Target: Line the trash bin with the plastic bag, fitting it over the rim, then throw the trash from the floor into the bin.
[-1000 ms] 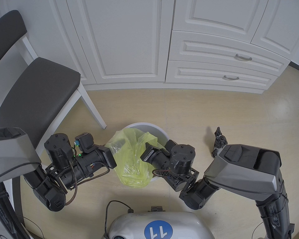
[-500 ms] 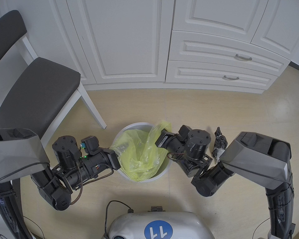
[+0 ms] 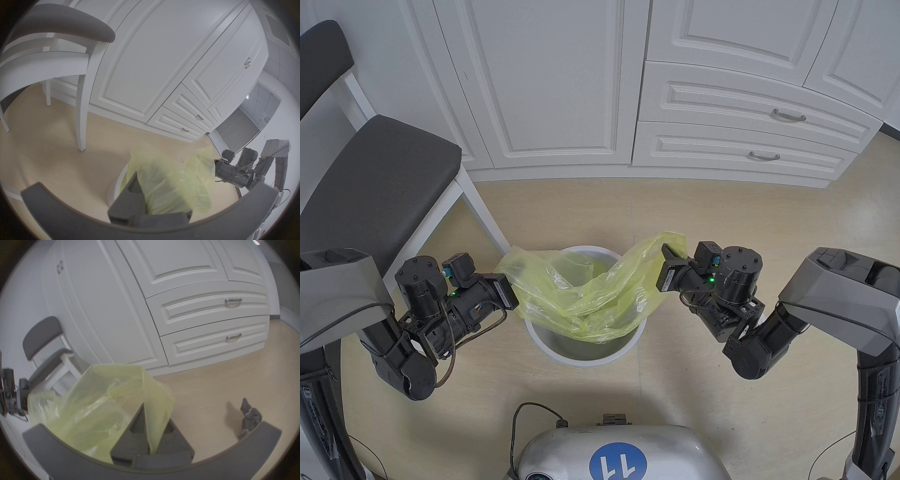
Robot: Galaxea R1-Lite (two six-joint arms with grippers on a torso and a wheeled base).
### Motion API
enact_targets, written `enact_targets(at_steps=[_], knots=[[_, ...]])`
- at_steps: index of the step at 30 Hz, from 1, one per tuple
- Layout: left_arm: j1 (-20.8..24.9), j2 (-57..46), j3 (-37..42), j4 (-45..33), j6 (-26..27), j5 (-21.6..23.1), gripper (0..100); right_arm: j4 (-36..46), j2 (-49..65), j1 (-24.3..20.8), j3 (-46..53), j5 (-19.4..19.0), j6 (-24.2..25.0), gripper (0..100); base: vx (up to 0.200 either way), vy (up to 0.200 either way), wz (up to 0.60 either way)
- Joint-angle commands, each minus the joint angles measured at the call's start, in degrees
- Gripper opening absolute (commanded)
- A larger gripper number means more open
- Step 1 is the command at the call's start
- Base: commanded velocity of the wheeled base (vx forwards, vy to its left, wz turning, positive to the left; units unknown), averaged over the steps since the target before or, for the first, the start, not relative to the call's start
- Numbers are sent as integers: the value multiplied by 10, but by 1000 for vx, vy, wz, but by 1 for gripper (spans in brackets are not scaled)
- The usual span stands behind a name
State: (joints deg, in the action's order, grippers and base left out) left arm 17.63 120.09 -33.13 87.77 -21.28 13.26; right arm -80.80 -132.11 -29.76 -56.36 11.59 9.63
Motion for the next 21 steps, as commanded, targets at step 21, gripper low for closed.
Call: enact_targets(at_steps=[21], knots=[[-44,-89,-43,-255,48,-46,0,157,107,-1,163,0,-111,0,0,0,0]])
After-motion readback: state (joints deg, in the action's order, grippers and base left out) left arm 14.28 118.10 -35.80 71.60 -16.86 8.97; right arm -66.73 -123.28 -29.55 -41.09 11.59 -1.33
